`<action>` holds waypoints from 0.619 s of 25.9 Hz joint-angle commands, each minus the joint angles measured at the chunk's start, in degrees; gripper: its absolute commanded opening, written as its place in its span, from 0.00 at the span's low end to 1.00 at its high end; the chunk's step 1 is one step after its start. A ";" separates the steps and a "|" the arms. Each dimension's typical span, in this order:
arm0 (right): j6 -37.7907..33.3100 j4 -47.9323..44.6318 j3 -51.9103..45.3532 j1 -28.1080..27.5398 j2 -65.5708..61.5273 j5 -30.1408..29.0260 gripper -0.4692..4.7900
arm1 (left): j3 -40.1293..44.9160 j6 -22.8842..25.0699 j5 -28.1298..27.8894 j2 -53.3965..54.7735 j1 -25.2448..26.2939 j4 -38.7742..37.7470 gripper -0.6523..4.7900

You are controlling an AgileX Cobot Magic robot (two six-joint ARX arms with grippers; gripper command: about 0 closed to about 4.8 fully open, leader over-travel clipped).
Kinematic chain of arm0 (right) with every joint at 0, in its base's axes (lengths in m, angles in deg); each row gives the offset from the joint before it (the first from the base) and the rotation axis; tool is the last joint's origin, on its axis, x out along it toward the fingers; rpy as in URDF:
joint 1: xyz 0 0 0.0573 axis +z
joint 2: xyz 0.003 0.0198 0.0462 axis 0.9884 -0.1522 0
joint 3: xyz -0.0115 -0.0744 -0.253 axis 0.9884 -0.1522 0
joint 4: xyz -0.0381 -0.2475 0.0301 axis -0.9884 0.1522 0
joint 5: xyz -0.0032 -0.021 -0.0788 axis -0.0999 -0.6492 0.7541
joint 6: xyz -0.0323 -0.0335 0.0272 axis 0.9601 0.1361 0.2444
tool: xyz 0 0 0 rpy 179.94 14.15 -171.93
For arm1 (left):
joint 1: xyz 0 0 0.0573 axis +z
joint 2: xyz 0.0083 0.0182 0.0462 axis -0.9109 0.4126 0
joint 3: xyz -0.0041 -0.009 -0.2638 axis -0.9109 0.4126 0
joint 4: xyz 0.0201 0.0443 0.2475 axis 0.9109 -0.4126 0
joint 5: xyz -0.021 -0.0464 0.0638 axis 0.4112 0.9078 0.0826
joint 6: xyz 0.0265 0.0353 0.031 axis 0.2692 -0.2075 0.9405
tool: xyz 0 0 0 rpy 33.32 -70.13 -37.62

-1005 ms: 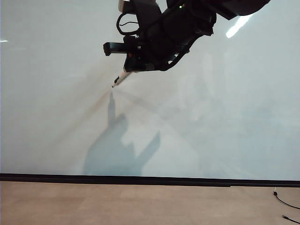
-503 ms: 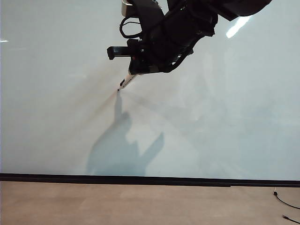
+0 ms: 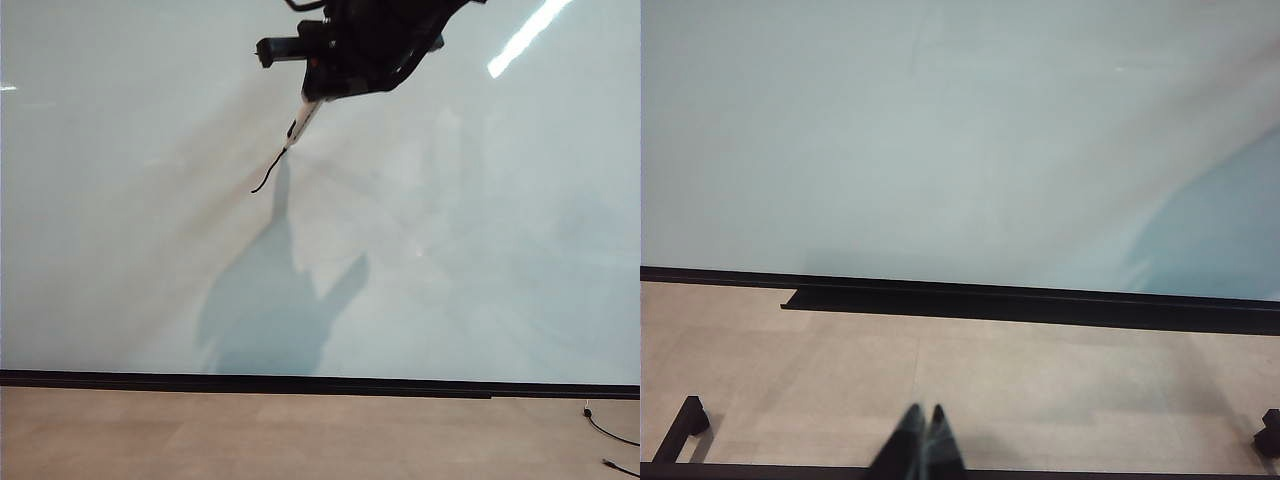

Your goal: Pick up the pen on the shelf to the right of the whiteboard and write the letter Z.

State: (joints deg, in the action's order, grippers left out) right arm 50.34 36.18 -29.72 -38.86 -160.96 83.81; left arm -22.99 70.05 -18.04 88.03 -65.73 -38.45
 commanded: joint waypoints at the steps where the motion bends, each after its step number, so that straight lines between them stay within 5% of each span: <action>1: 1.16 -1.25 0.33 -0.76 2.36 3.85 0.08 | -0.13 0.24 0.02 0.02 -0.02 0.31 0.11; 16: 6.01 0.11 0.35 -3.28 10.73 5.18 0.08 | -0.13 0.24 0.00 0.02 -0.02 0.28 0.11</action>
State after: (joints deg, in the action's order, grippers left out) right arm 55.47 38.78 -29.80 -41.19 -151.11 86.72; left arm -22.99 70.05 -18.04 88.03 -65.73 -38.45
